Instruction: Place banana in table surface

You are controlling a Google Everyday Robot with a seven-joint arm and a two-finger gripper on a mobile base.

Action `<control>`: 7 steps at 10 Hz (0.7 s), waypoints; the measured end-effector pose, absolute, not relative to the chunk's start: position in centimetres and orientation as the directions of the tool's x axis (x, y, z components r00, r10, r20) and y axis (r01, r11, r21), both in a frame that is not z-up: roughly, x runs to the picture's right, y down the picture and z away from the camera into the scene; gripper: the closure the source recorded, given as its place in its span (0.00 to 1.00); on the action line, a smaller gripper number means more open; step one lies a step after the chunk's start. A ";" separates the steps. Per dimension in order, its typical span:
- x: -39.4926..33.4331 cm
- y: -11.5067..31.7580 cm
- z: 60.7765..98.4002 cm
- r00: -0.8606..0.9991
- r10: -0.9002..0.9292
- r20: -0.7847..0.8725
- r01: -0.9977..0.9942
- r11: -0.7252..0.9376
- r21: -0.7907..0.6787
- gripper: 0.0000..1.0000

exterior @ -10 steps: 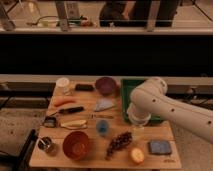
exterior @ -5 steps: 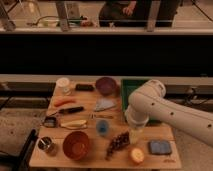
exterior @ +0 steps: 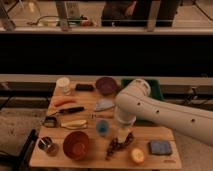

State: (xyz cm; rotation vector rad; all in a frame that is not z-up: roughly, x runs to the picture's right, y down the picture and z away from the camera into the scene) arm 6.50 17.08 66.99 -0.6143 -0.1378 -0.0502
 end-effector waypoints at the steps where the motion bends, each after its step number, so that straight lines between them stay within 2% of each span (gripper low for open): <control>1: 6.3 17.2 66.8 0.989 -0.020 0.148 0.102 0.817 -0.567 0.20; 3: 5.6 17.6 66.2 0.985 -0.057 0.165 0.141 0.819 -0.556 0.20; 7: -2.9 18.1 65.0 0.957 -0.164 0.240 0.268 0.817 -0.511 0.20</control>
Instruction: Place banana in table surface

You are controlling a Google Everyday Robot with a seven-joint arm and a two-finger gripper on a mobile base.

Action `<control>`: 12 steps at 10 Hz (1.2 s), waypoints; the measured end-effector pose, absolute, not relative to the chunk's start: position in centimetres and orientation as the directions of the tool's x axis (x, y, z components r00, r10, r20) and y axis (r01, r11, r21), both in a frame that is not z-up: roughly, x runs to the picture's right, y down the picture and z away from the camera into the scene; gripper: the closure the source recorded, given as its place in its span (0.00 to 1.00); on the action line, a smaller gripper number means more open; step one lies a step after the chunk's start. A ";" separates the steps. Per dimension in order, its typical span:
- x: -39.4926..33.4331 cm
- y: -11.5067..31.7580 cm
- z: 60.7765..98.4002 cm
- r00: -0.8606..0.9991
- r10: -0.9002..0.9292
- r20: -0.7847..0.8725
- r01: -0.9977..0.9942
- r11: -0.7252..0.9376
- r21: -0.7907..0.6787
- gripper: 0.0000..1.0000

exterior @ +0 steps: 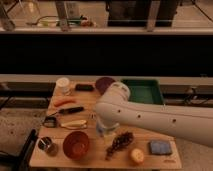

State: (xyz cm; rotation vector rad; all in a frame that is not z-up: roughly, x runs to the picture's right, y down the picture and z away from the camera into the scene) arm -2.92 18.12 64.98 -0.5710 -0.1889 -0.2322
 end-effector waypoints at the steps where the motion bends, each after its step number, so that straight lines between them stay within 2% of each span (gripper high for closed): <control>1: -5.4 18.1 64.8 0.947 -0.190 0.258 0.299 0.814 -0.497 0.20; 7: -17.4 17.5 65.4 0.878 -0.324 0.353 0.461 0.774 -0.434 0.20; 12: -19.4 15.0 67.7 0.858 -0.341 0.384 0.488 0.776 -0.400 0.20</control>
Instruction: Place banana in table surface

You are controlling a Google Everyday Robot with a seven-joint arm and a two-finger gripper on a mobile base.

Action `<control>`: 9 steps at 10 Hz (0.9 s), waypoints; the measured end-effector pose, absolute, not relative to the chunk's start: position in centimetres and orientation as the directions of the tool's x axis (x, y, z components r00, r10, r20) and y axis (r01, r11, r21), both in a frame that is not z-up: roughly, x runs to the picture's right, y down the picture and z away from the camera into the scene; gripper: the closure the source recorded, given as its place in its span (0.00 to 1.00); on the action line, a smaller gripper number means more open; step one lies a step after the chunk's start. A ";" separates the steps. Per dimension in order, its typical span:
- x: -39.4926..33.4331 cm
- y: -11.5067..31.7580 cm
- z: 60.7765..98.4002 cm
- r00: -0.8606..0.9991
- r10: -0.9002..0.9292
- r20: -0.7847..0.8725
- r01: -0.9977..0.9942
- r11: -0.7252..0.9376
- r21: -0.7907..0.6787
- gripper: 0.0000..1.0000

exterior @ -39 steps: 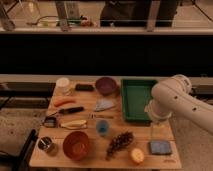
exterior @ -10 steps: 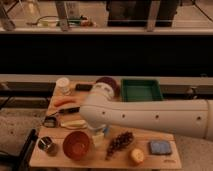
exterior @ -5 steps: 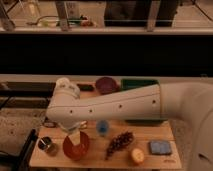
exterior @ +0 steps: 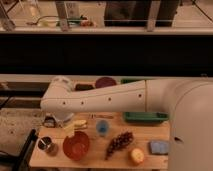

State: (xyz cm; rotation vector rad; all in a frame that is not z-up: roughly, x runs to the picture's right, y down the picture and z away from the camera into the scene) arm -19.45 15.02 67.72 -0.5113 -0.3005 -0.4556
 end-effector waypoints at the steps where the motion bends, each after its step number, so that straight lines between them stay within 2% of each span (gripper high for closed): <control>1: -19.8 14.8 68.0 0.857 -0.338 0.390 0.487 0.778 -0.396 0.20; 6: -24.1 17.1 69.3 0.828 -0.363 0.428 0.530 0.755 -0.386 0.20; 9: -25.1 16.0 68.9 0.819 -0.396 0.415 0.550 0.750 -0.369 0.20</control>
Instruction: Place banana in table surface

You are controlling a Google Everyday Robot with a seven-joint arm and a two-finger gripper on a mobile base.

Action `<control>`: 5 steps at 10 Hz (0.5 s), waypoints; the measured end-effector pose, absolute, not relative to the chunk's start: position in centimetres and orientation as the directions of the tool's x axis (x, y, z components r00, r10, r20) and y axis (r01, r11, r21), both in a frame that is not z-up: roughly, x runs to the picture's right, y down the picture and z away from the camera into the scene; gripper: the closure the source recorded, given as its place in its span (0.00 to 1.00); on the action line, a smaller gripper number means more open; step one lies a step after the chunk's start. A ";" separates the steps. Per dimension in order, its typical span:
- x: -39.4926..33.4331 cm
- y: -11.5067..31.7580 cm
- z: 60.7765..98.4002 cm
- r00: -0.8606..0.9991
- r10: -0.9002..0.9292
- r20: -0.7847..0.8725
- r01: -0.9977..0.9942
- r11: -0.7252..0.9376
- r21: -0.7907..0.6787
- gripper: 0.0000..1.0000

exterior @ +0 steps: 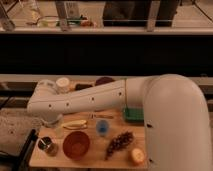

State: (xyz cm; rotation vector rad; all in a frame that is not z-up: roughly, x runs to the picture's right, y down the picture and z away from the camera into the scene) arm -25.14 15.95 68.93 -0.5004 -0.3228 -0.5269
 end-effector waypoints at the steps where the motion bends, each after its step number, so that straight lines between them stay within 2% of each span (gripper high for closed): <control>1: -25.6 15.6 68.9 0.815 -0.405 0.414 0.555 0.748 -0.363 0.20; 5: -26.4 15.0 70.9 0.819 -0.406 0.405 0.555 0.741 -0.378 0.20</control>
